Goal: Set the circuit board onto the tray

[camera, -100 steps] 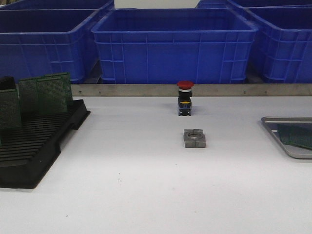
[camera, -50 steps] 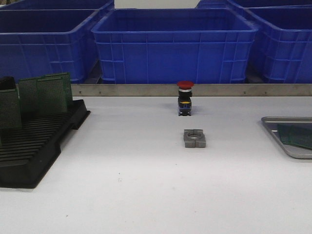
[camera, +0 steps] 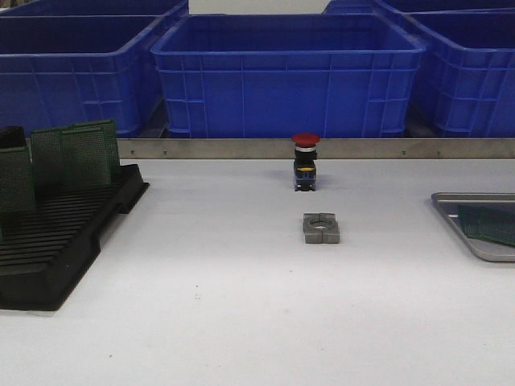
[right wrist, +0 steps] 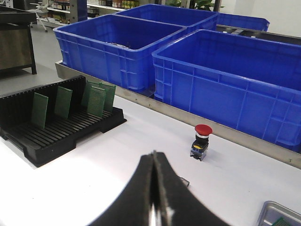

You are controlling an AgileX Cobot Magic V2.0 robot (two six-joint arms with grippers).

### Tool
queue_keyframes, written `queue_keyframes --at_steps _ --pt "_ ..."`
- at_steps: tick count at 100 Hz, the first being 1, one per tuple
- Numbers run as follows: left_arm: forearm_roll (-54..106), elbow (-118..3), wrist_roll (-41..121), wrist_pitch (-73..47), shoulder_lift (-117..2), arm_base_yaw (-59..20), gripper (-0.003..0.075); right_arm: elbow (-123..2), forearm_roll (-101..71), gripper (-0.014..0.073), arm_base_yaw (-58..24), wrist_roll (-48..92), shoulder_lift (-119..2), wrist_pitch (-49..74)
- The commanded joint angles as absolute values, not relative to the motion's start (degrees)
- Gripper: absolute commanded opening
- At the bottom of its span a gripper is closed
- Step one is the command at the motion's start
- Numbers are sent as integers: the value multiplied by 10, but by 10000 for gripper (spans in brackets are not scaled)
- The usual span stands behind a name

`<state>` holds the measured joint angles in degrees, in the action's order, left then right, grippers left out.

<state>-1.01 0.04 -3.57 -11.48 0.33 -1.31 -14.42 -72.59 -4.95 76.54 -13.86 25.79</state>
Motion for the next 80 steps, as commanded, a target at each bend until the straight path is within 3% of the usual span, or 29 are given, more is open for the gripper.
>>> queue_keyframes --at_steps 1,22,32,39,58,80 --pt "-8 28 -39 -71 21 -18 -20 -160 -742 -107 -50 768 -143 248" --pt "-8 28 -39 -71 21 -18 -20 -159 -735 -107 -42 757 -143 88" --pt "-8 28 -39 -71 21 -18 -20 -158 -641 -107 -27 702 -143 53" --pt "-8 28 -39 -71 21 -18 -20 -154 -526 -107 -15 603 -143 52" --pt "-8 28 -39 -71 21 -18 -20 -126 -147 -107 24 170 -124 48" --pt "-8 28 -39 -71 21 -18 -20 -18 25 -107 24 -7 -47 -102"
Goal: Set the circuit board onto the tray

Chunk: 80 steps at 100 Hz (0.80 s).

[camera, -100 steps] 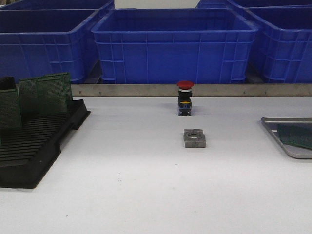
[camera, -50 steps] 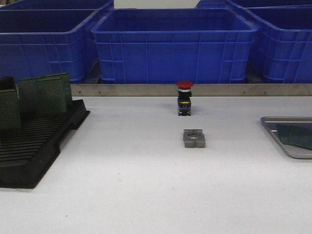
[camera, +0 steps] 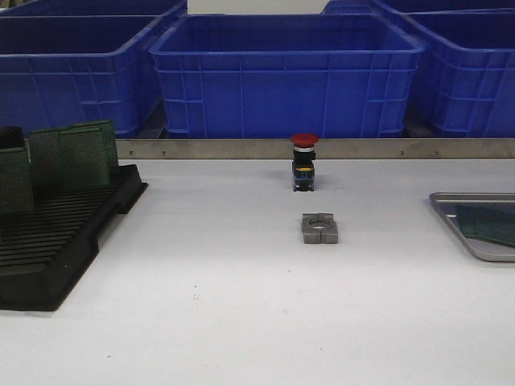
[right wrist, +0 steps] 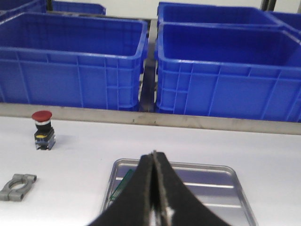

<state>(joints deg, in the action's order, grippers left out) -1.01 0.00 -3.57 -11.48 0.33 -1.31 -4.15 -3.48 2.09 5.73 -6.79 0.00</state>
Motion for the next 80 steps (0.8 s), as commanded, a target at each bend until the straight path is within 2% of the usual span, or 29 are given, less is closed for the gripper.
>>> queue_keyframes --at_steps 1,5,9,16,80 --pt "-8 28 -39 -71 21 -18 -20 -9 28 -107 25 -10 -44 -109" --pt "-8 28 -39 -71 21 -18 -20 13 31 -107 25 -27 -26 -126" --pt "-8 28 -39 -71 21 -18 -20 9 45 -107 25 -36 -8 -70" --pt "-8 28 -39 -71 21 -18 -20 9 49 -107 23 -35 27 -49" --pt "-8 28 -39 -69 21 -18 -20 9 48 -107 20 -35 21 -37"
